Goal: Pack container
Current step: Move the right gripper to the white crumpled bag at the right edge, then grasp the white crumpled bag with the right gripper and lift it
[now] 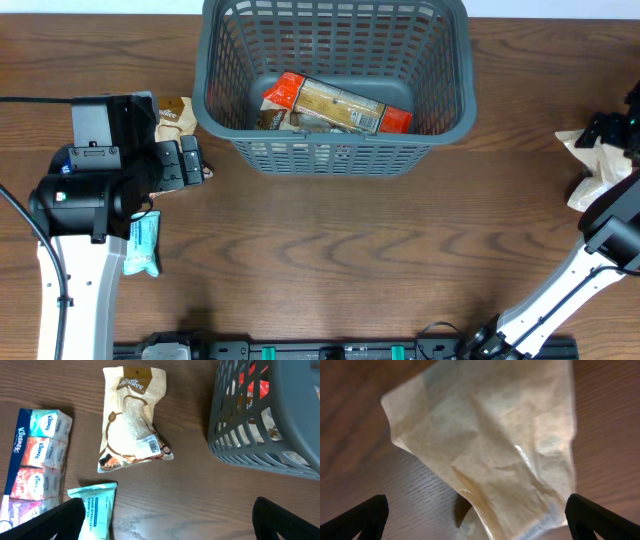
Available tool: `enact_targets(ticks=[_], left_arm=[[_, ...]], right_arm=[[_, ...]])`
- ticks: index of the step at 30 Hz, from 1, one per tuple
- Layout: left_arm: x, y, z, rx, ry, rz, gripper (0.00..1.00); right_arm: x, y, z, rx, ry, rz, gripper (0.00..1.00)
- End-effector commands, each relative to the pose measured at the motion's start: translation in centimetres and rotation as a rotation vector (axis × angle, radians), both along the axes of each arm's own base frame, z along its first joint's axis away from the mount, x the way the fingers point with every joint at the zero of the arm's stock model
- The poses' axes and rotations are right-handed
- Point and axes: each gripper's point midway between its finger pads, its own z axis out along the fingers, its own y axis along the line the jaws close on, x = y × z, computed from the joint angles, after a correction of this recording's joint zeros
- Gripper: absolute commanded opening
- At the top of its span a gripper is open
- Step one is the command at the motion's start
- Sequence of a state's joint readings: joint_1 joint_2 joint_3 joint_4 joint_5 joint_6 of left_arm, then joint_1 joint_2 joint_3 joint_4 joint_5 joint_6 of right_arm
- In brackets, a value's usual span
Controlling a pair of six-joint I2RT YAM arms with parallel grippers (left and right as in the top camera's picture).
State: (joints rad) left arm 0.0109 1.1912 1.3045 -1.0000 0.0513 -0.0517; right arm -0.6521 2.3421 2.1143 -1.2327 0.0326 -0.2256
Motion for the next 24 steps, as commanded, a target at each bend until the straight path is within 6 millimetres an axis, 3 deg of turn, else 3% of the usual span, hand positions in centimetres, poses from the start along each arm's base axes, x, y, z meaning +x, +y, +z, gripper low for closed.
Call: enact_targets(ticks=[1,15,19,20,21,24], left_arm=[[0.2,0.1,0.7,0.010,-0.017,0.003,0.99],[0.0,0.1,0.6,0.009,-0.011,0.003,0.99],[0.0,0.1,0.5,0.010,-0.009,0.003,0.99],[0.0,0.1,0.5,0.010,-0.009,0.003,0.99],[0.0,0.1,0.5,0.010,-0.009,0.003,0.99],[0.0,0.1,0.5,0.010,-0.009,0.003,0.99]], right_arm=[[-0.9,0.7,-2.3,0.026,0.048,0.046,0.99],[-2.8,1.7,-8.7,0.037,0.083,0.030,0.99],[-2.7,2.1,-8.9,0.057,0.070,0.032,0.83],[-2.5,2.3,-8.9,0.069,0.059,0.033,0.67],[-2.5,2.4,-8.9,0.073,0.056,0.032,0.60],[-2.3,2.7,-8.9,0.090,0.047,0.023,0.51]])
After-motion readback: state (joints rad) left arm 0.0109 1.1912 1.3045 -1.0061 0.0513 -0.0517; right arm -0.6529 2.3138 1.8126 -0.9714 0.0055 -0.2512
